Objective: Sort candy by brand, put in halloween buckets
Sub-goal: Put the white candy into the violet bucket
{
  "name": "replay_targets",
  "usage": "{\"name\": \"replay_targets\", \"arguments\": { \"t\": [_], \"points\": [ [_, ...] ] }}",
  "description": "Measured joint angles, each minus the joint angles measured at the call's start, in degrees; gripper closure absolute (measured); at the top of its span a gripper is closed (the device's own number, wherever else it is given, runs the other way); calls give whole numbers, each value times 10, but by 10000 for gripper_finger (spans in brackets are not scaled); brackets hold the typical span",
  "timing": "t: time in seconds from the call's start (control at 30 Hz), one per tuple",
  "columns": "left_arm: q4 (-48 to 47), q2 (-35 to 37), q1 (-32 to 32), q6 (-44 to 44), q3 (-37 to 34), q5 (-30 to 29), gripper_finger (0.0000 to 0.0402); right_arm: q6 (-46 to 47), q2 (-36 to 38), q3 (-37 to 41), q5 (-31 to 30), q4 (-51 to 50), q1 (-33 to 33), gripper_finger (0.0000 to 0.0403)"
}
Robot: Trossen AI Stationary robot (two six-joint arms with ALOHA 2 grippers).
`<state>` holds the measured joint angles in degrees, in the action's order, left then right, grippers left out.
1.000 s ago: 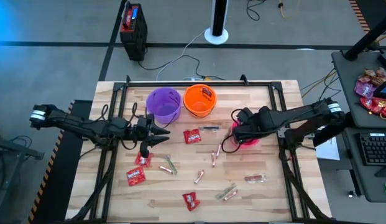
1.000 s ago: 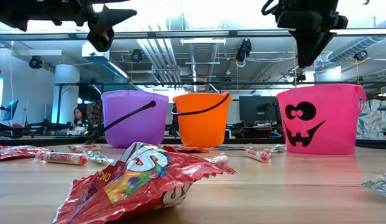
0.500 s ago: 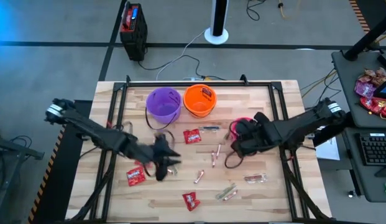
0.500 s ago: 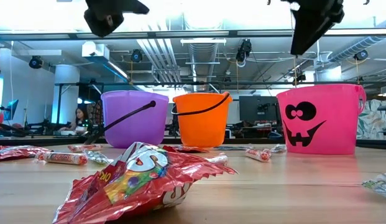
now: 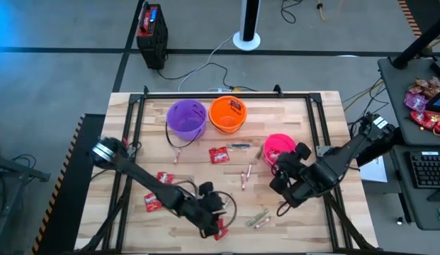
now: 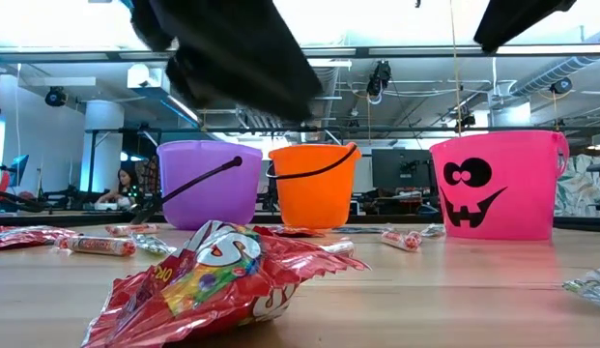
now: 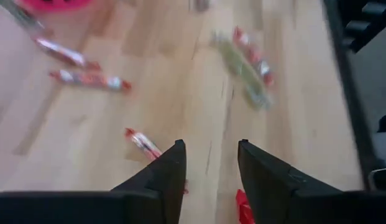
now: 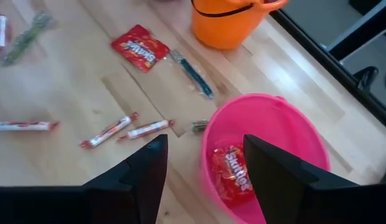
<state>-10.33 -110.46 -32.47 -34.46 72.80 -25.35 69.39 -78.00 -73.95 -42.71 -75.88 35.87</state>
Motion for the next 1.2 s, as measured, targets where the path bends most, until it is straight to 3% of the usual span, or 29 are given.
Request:
{"name": "replay_targets", "arguments": {
  "t": [0.17,0.33,0.53,0.7,1.0,1.2],
  "points": [
    [-81,-59,9,-54,55,-44,223,5,0,0,-10,1,7,195],
    [-93,-111,11,-47,86,-48,183,5,0,1,-10,1,6,195],
    [-114,-145,20,-55,107,-44,173,2,0,2,-15,2,6,195],
    [-111,-148,23,-65,105,-41,219,1,0,2,-23,4,6,195],
    [-113,-145,28,-78,93,-35,380,-4,0,2,-24,16,6,197],
    [-117,-138,29,-39,91,-27,369,-6,-4,2,-25,16,6,197]
  ]
}}
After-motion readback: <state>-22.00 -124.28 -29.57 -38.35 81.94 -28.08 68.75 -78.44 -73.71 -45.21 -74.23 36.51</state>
